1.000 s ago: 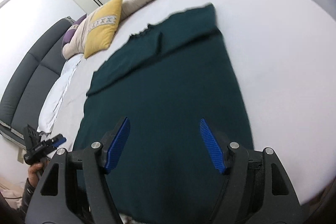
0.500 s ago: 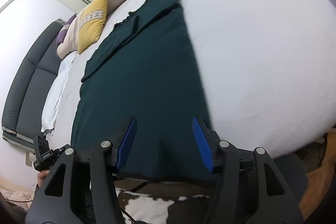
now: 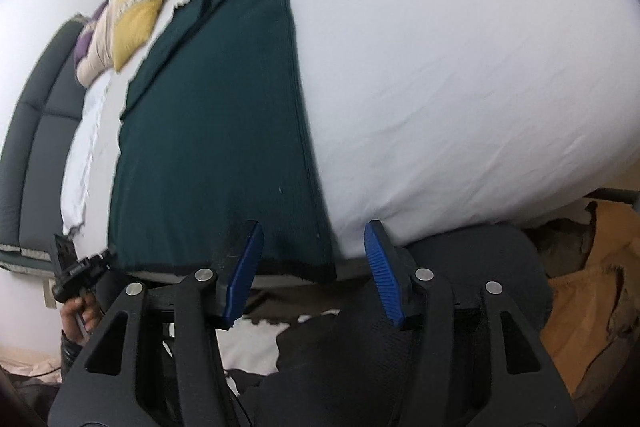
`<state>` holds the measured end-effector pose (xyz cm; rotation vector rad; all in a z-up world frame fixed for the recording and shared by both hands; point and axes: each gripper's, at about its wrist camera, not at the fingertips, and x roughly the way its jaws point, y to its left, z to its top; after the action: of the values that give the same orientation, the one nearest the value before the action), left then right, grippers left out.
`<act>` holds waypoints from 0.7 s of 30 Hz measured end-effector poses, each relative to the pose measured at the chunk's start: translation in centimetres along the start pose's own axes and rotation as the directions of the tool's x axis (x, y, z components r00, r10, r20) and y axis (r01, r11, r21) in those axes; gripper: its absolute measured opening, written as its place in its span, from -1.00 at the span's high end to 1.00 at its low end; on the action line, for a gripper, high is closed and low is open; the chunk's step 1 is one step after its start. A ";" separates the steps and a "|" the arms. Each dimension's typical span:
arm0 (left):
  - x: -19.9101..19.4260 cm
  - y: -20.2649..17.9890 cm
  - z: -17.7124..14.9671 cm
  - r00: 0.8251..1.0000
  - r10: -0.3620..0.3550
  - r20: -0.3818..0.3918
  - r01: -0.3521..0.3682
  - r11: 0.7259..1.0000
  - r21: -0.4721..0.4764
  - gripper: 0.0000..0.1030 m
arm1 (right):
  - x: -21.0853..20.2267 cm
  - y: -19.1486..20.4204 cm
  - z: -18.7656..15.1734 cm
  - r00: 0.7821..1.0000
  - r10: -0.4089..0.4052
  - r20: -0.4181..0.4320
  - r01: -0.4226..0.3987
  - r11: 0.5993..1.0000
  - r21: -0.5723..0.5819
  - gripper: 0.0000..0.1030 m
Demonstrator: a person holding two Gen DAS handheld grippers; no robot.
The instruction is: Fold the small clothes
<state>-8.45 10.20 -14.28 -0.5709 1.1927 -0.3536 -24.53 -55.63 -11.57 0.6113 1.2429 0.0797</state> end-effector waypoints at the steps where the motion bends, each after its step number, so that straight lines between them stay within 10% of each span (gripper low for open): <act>1: 0.0 0.0 0.0 1.000 0.001 -0.001 -0.001 1.000 0.003 0.83 | 0.5 0.0 0.0 1.000 -0.008 -0.018 0.008 1.000 0.001 0.03; 5: 0.0 -0.2 0.1 1.000 0.001 -0.007 -0.001 1.000 0.010 0.84 | 1.2 0.2 0.4 0.999 -0.029 -0.036 0.029 1.000 -0.004 0.11; 11: -0.1 -0.2 0.0 1.000 -0.004 -0.010 0.004 1.000 0.023 0.86 | 1.4 0.5 0.2 0.998 -0.022 -0.060 0.020 0.999 -0.029 0.88; 21: -3.3 -1.2 1.0 0.992 -0.119 0.044 0.119 0.993 0.004 0.87 | -3.2 1.8 1.2 0.975 0.196 0.106 -0.196 0.981 -0.011 0.89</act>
<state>-8.61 11.25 -10.75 -0.6473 1.1190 -0.4407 -24.03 -55.80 -7.71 0.7280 1.0768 0.2090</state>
